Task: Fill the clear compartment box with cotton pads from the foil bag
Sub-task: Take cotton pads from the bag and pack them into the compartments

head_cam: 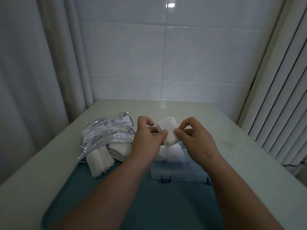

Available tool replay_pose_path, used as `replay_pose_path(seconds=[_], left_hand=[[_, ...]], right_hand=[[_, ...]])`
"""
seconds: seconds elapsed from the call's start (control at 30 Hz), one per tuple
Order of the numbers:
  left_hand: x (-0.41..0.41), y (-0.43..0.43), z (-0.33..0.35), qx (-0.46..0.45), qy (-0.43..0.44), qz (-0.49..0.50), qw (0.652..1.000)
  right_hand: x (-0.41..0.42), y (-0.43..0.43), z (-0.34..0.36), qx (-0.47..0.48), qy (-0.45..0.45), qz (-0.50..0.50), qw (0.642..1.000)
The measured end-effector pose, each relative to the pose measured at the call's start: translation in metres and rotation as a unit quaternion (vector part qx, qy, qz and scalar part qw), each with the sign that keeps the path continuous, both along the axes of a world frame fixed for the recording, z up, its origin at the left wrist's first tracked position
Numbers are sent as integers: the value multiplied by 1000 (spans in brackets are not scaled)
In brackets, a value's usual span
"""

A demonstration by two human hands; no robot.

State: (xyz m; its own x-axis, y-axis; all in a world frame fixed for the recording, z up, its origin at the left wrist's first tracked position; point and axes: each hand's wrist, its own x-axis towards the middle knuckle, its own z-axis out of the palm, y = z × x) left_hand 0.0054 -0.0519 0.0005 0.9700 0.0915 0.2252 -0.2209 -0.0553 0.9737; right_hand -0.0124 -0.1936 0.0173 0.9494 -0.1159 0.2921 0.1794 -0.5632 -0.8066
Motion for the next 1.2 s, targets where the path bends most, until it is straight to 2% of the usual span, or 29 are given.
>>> replay_pose_path(seconds=[0.17,0.37,0.47,0.53,0.6,0.93,1.2], left_hand=[[17,-26,9,103,-28,3,994],[28,-55,2,171,24,-44,984],[32,-61,-2,257,27,-66,964],[33,-64,-1,345,18,-75,935],[34,-67,1,396,12,-86,914],[35,-69,1,482,34,-137,864],[34,-70,2,525,15,-46,850]], right_hand=[[13,-25,16,-50,20,-10,998],[27,-53,5,-91,68,-41,993],[29,-59,-8,-126,85,-36,988],[29,-61,-12,-151,101,-28,983],[30,-63,-14,-168,112,-24,979],[34,-62,-15,-167,162,-34,972],[37,-57,-19,-203,184,-49,961]])
